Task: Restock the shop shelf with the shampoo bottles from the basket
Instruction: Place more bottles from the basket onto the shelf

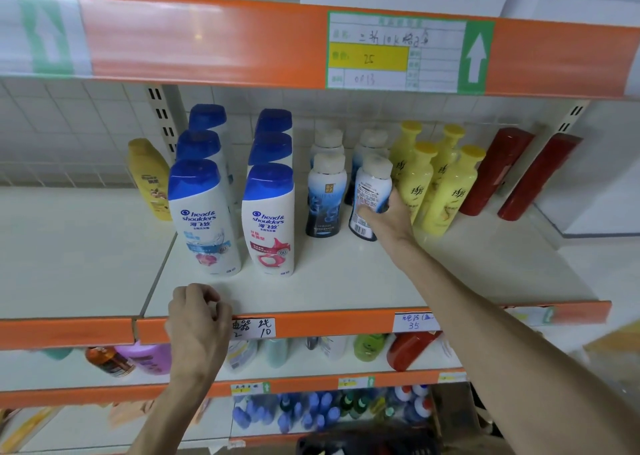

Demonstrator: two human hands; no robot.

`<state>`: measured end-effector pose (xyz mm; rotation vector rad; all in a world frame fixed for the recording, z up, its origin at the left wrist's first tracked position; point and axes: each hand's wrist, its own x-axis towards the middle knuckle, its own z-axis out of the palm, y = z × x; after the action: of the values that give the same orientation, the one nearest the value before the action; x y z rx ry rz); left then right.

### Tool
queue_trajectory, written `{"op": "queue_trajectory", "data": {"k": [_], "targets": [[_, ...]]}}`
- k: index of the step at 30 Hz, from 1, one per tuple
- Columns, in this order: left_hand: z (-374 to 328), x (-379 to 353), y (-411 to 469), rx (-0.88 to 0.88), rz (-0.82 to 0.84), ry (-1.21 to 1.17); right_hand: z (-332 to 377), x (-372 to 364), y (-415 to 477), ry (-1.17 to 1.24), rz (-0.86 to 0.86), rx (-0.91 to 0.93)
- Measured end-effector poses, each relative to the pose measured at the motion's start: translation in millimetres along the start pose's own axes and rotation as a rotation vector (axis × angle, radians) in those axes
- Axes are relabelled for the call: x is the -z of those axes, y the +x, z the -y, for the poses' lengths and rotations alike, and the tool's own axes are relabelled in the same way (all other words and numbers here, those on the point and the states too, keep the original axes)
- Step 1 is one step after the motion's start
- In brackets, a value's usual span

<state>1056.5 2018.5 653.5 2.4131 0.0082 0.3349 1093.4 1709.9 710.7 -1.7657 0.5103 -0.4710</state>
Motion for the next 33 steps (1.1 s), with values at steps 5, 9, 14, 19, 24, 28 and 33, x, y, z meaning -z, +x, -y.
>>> {"op": "queue_trajectory", "data": {"k": [5, 9, 14, 19, 24, 28, 33], "targets": [[-1, 0, 0, -0.006, -0.005, 0.003, 1, 4, -1, -0.055, 0.066, 0.037], [0, 0, 0, -0.008, 0.001, 0.006, 7, 2, 2, -0.1, 0.145, 0.021], [1, -2, -1, -0.021, -0.009, 0.013, 7, 2, 9, -0.153, 0.13, -0.017], [-2, -1, -2, -0.008, -0.014, 0.018, 0, 5, 8, -0.276, 0.082, 0.011], [-2, -2, -1, -0.01, -0.012, 0.018, 6, 11, 4, -0.259, 0.146, -0.034], [-3, -3, -2, -0.005, -0.023, 0.016, 2, 15, 6, -0.289, 0.161, -0.028], [-3, -3, -2, -0.008, -0.02, 0.024, -1, 4, 3, -0.321, 0.036, -0.015]]}}
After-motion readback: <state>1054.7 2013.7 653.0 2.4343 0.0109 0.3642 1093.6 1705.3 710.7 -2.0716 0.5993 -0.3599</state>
